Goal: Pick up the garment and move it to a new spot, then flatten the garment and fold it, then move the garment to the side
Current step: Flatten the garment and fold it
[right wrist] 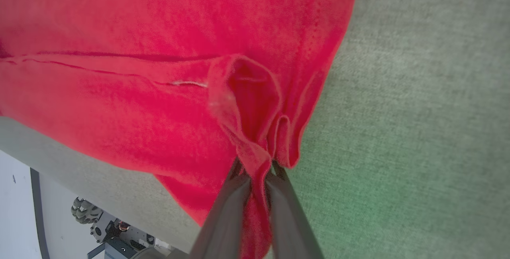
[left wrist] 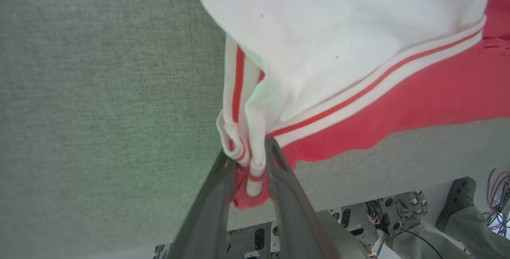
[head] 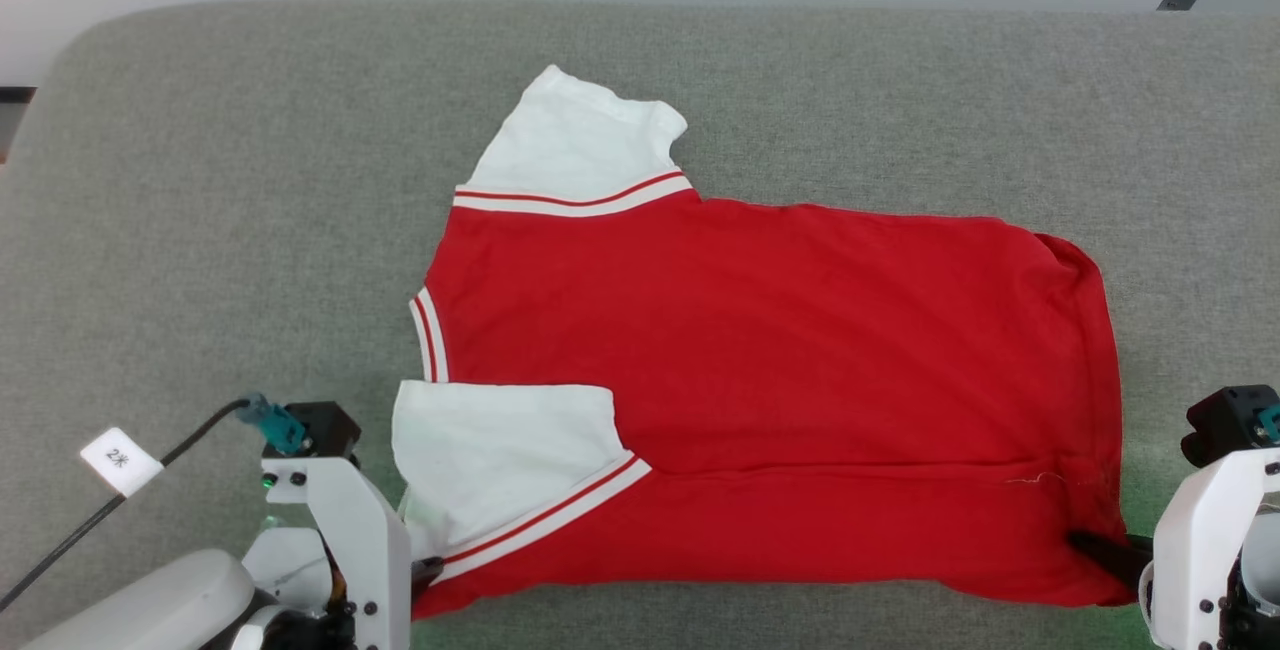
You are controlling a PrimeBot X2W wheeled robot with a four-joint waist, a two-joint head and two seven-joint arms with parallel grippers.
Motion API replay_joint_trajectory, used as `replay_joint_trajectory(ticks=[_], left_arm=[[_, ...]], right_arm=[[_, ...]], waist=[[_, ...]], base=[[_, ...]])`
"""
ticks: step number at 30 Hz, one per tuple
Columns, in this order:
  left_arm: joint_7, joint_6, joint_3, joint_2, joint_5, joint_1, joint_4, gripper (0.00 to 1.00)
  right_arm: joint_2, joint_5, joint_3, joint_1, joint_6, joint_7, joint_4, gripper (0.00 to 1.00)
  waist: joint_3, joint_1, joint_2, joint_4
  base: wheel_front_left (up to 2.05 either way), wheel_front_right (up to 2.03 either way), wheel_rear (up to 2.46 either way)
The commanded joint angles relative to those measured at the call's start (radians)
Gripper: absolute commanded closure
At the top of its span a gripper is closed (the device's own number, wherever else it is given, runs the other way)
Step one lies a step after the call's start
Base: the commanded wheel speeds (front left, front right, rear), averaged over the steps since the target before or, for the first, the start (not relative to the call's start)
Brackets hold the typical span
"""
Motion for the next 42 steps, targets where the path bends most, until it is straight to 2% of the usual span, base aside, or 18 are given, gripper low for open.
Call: replay_joint_trajectory(ticks=[1,2,3,13,19,23,28,36,42], left_arm=[[0.003,-0.001,-0.001,-0.003,0.005,-0.002,0.005,0.34],[0.002,-0.001,-0.002,-0.005,0.006,-0.004,0.008,0.13],[0.004,0.001,-0.001,-0.005,0.007,-0.006,0.010,0.00],[0.013,0.043,0.022,0.057,0.024,-0.036,-0.056,0.00],[0.028,0.052,0.053,0.107,0.069,-0.113,-0.124,0.00],[0.016,0.025,0.071,0.117,0.138,-0.198,-0.131,0.00],[-0.015,-0.027,0.098,0.094,0.209,-0.302,-0.074,0.00],[-0.046,-0.144,0.117,0.032,0.284,-0.456,0.095,0.00],[-0.050,-0.220,0.132,-0.015,0.315,-0.570,0.265,0.00]], right_arm=[[0.004,-0.001,0.006,-0.013,-0.001,-0.005,0.003,0.22],[0.004,0.000,0.005,-0.016,-0.001,-0.010,0.003,0.00],[0.003,0.002,0.006,-0.017,-0.001,-0.012,0.002,0.00],[0.004,-0.005,-0.020,-0.013,-0.001,-0.069,-0.036,0.00],[0.003,-0.024,-0.018,-0.032,-0.001,-0.184,-0.082,0.00],[-0.008,-0.048,0.016,-0.052,-0.001,-0.322,-0.106,0.00],[-0.033,-0.088,0.081,-0.097,-0.001,-0.543,-0.126,0.00],[-0.072,-0.176,0.179,-0.165,-0.001,-0.879,-0.129,0.00],[-0.051,-0.186,0.218,-0.199,-0.001,-1.024,-0.118,0.00]], waist=[[-0.001,0.0000,0.0000,-0.001],[-0.002,0.0000,0.0000,-0.001],[-0.004,0.0000,0.0000,-0.002],[-0.010,0.0000,0.0000,-0.014],[0.002,0.0000,0.0000,-0.034],[0.019,0.0000,0.0000,-0.060],[0.044,0.0000,0.0000,-0.104],[0.099,0.0000,0.0000,-0.180],[0.157,0.0000,0.0000,-0.240]], base=[[0.00,0.00,0.00],[0.00,0.00,0.00],[0.00,0.00,0.00],[0.00,0.00,0.00],[0.00,0.00,0.00],[0.00,0.00,0.00],[0.00,0.00,0.00],[0.00,0.00,0.00],[0.00,0.00,0.00]])
